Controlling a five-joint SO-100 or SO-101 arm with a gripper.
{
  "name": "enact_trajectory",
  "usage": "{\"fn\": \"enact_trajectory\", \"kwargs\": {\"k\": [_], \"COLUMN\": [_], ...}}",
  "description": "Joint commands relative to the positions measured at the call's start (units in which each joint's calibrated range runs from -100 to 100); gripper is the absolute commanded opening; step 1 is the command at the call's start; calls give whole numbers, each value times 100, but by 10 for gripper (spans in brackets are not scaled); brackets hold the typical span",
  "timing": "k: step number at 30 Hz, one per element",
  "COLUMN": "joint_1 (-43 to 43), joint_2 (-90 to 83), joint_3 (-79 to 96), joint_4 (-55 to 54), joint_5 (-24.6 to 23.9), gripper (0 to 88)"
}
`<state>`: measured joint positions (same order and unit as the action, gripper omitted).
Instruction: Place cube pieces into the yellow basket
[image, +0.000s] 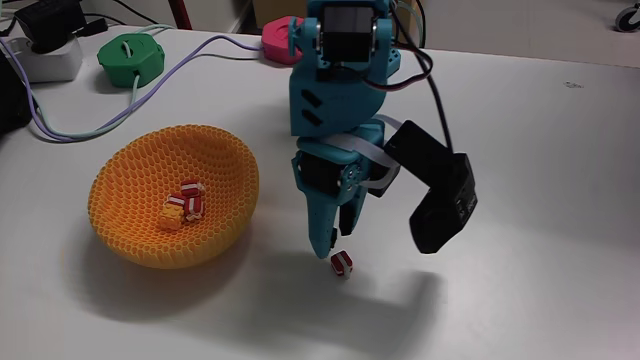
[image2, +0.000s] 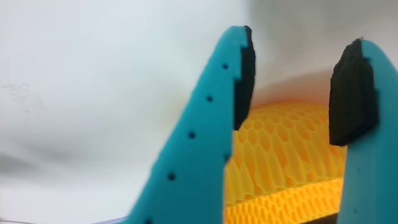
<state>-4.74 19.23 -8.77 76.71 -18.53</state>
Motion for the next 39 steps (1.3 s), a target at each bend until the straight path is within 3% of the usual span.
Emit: {"fn": "enact_trajectory", "kwargs": {"k": [1,16,24,32,39], "joint_1": [27,-141,-39,176,1536], "joint_2": [-29,804,956,-77,-2008], "joint_3": [150,15,25,-91,-1140], "joint_4": [-181,-581,-876,-234,1035], "joint_5": [-39,107,244,337,991], "gripper": [177,158,0,0,0]}}
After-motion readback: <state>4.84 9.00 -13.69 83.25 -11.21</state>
